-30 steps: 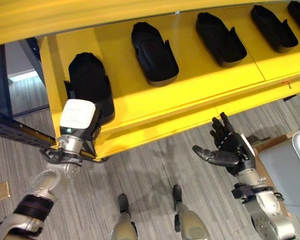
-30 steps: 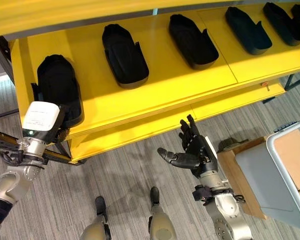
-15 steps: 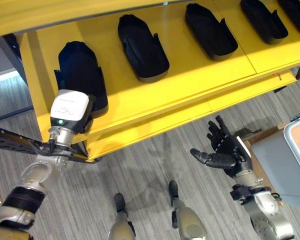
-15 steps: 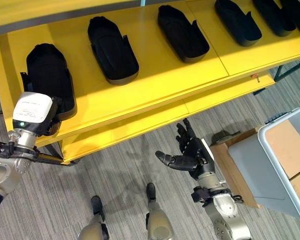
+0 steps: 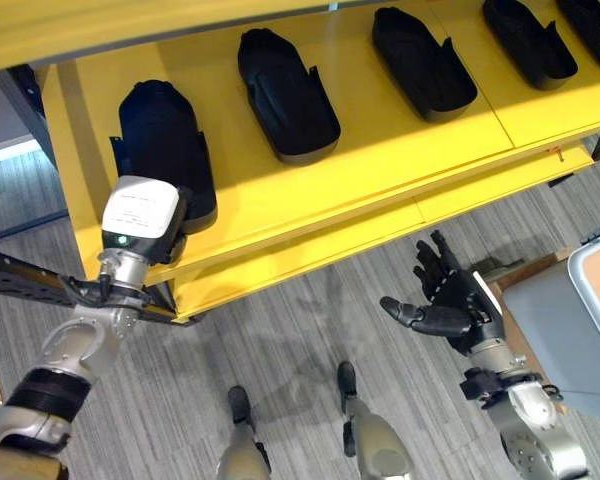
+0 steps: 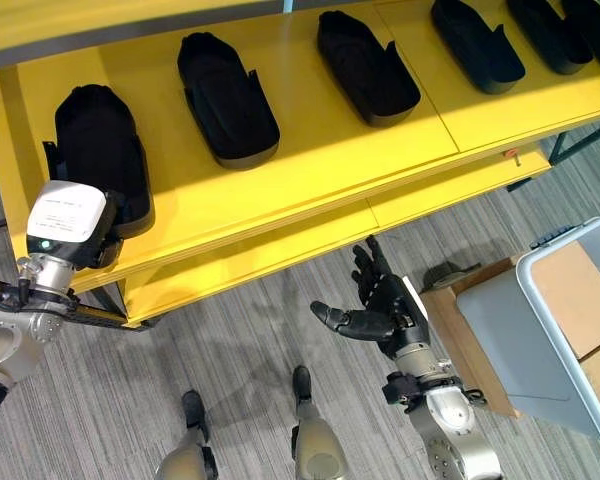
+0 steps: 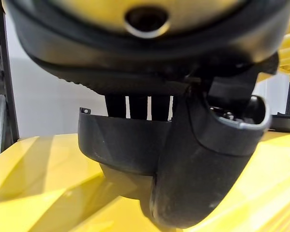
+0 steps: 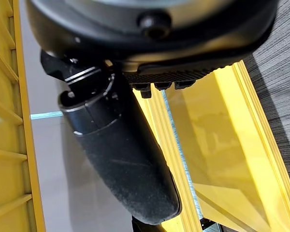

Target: Move parts from the plastic box to the shelf.

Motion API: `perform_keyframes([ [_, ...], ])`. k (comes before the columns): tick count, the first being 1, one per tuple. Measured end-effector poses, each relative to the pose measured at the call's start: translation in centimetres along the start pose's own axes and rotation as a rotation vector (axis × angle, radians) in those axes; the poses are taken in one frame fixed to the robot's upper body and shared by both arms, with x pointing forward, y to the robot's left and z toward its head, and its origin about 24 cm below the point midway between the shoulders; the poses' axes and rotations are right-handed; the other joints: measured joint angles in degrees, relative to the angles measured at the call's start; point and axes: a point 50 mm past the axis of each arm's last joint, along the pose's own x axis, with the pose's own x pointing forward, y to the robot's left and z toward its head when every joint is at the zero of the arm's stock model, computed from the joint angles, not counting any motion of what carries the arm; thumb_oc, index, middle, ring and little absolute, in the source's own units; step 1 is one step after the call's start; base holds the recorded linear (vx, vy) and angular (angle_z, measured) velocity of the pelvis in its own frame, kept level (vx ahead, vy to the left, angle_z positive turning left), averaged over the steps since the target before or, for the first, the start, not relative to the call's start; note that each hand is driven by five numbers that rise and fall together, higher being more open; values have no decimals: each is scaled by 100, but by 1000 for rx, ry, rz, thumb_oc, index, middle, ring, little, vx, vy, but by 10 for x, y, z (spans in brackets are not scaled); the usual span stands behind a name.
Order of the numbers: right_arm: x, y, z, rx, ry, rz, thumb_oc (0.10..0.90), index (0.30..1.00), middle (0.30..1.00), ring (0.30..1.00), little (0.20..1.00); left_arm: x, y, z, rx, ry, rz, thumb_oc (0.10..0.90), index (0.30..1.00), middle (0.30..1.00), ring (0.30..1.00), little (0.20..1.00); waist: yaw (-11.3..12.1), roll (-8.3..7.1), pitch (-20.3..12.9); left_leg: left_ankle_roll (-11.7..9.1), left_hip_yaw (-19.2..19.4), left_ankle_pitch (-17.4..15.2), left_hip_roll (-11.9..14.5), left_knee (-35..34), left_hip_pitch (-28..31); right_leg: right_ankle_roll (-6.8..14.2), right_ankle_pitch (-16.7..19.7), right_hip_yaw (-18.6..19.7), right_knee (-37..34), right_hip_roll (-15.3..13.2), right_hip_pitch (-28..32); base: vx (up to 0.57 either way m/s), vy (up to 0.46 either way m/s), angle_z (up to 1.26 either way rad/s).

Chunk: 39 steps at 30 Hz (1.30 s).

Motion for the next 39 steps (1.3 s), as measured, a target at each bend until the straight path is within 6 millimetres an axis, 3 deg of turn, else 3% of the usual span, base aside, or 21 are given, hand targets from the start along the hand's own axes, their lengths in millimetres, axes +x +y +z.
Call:
perform_keyframes([
  [9, 1, 2, -1, 1, 10, 11, 900, 1000, 1000, 1000, 1000, 2, -3, -1, -8, 39, 0, 400, 300, 300, 300, 300, 15, -195, -142, -4, 3, 16, 1, 1, 2, -12, 13, 4, 0, 2, -5, 0, 0, 0],
  [39, 1, 4, -3, 0, 39, 47, 900, 1000, 1000, 1000, 1000, 12, -8, -9, -72, 167, -9, 400, 300, 300, 300, 300, -27, -225, -270, 1, 5, 88, 1, 1, -106, -27, 94, 15, -1, 5, -119, 0, 0, 0],
])
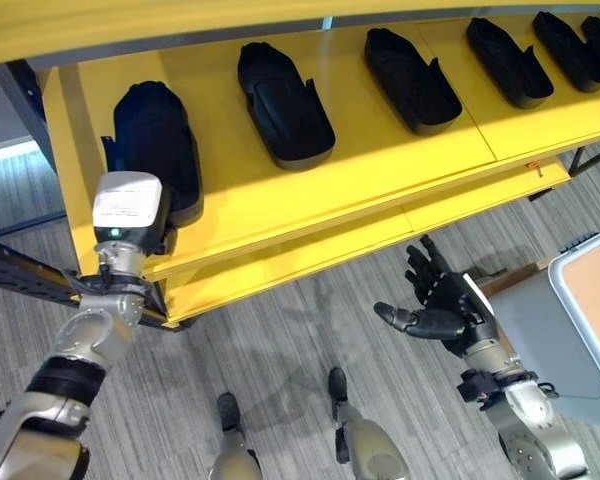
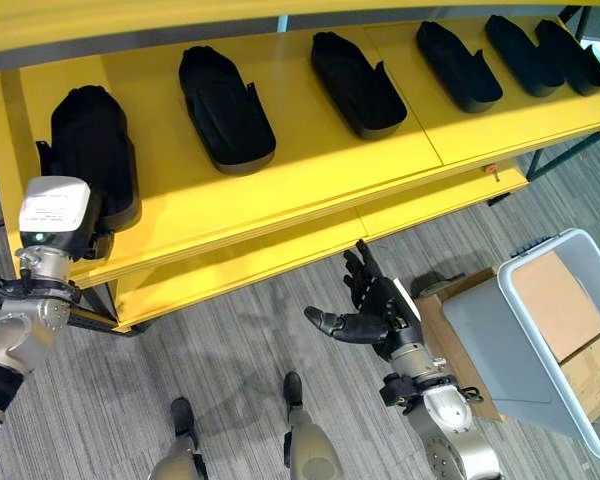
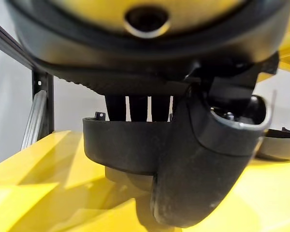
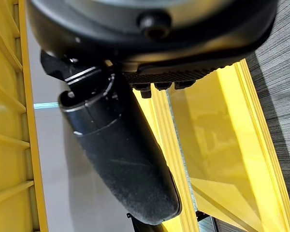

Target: Move parts from the plastic box to the shelf.

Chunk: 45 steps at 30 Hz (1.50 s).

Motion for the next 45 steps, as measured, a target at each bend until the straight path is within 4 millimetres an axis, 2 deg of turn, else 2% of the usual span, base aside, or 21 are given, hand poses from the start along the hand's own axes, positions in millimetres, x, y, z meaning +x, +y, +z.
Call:
perform_keyframes([
  [15, 0, 1, 0, -7, 10, 25, 900, 1000, 1000, 1000, 1000, 9, 0, 1, -71, 66, 12, 400, 300, 300, 300, 300, 6, -6, -11, 0, -42, 45, 0, 0, -69, -6, 33, -15, 0, 1, -44, 0, -1, 0],
  [33, 0, 0, -1, -19, 32, 46, 900, 1000, 1000, 1000, 1000, 9, 0, -8, -152, 145, 5, 400, 300, 300, 300, 300, -4, -7, -13, -1, -46, 62, 1, 0, -69, -12, 47, -18, 0, 4, -43, 0, 0, 0],
  [37, 0, 0, -1, -21, 35, 47, 900, 1000, 1000, 1000, 1000, 8, -1, -11, -218, 196, 18, 400, 300, 300, 300, 300, 2, -7, -13, -1, -47, 62, 1, 0, -70, -12, 47, -20, 0, 5, -43, 0, 0, 0],
  [45, 0, 1, 1, -26, 33, 53, 900, 1000, 1000, 1000, 1000, 8, -1, -12, -222, 201, 20, 400, 300, 300, 300, 300, 5, -7, -13, -1, -48, 62, 1, 0, -71, -12, 47, -21, 0, 5, -44, 0, 0, 0],
])
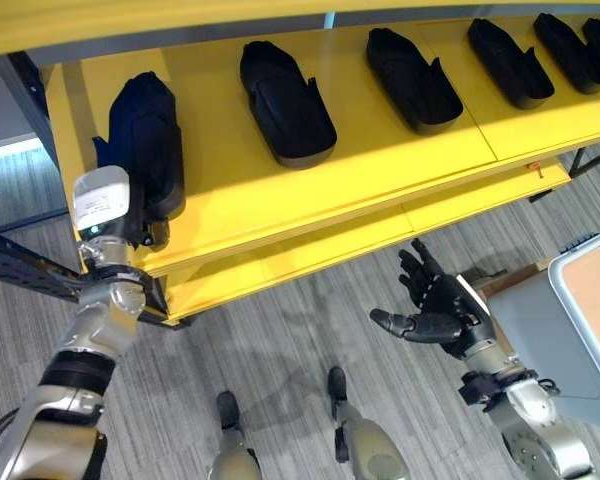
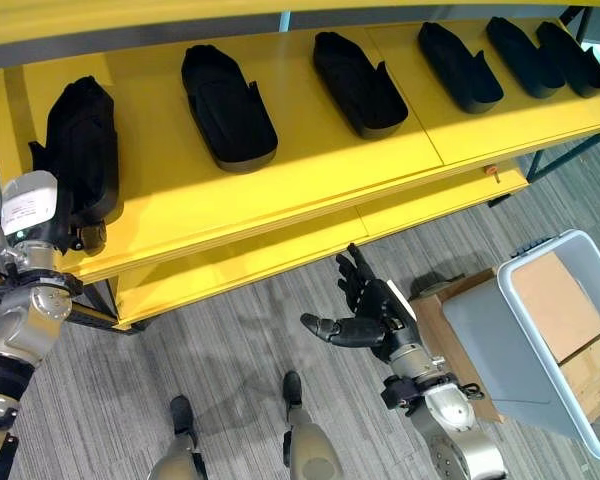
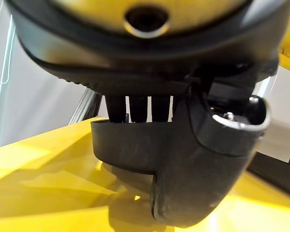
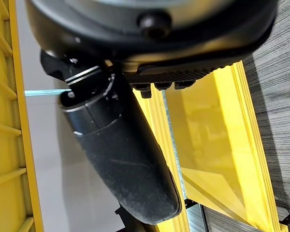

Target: Move parts from the plastic box to the shelf.

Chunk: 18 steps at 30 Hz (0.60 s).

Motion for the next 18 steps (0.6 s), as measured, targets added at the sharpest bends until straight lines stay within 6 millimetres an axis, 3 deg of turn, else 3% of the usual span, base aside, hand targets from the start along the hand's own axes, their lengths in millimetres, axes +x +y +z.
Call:
perform_keyframes([
  [18, -1, -1, -1, -5, 7, -1, 900, 1000, 1000, 1000, 1000, 1, 1, -5, -38, 32, 3, 400, 300, 300, 300, 300, -8, -3, -2, 0, 3, -1, 1, -1, -3, 0, 0, 1, 0, 1, -4, 0, 0, 0],
])
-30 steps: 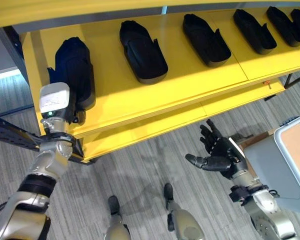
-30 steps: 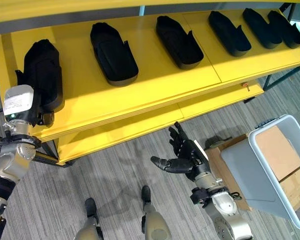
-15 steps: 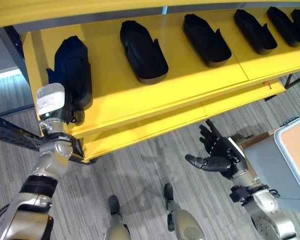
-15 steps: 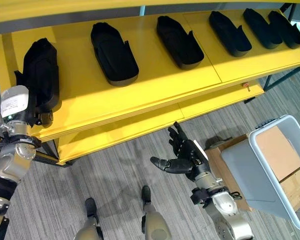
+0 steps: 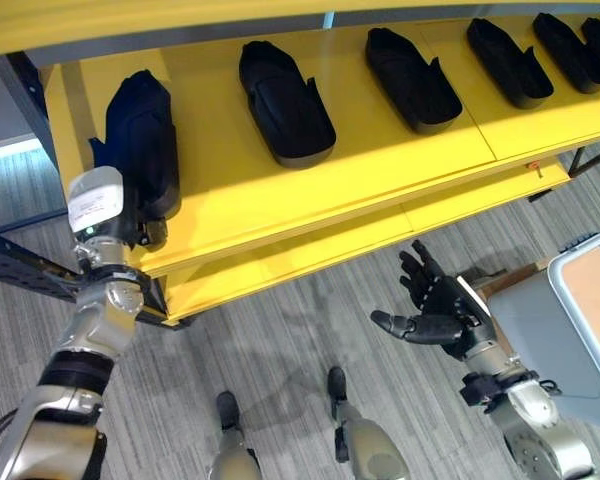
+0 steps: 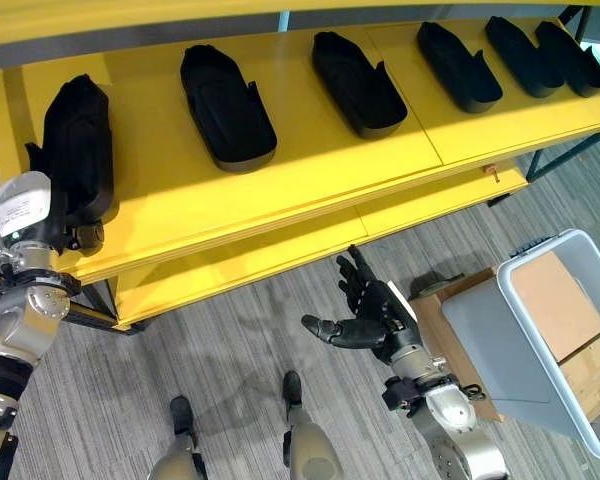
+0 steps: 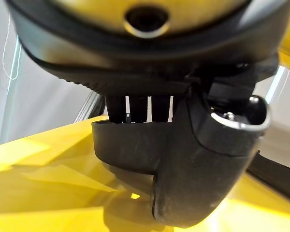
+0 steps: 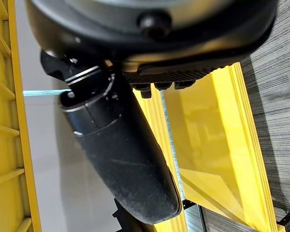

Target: Move parts from the plastic box to the shelf.

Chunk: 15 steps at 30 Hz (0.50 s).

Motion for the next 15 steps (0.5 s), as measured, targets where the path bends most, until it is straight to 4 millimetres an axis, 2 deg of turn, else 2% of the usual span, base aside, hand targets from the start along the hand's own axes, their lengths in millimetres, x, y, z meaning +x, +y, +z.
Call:
perform_keyframes([
  [8, 0, 0, 0, 0, 2, 2, 900, 1000, 1000, 1000, 1000, -1, 2, -5, -5, 18, 7, 400, 300, 300, 300, 300, 3, -141, -106, 0, 9, 0, 5, 0, -8, 0, 0, 4, -1, 3, -17, 0, 0, 0],
  [15, 0, 1, 0, 0, 2, 20, 900, 1000, 1000, 1000, 1000, -1, 2, -6, -4, 19, 7, 400, 300, 300, 300, 300, 55, -143, -109, 0, 0, 0, 2, 1, -14, 0, 0, -4, -1, 2, -16, 0, 0, 0],
])
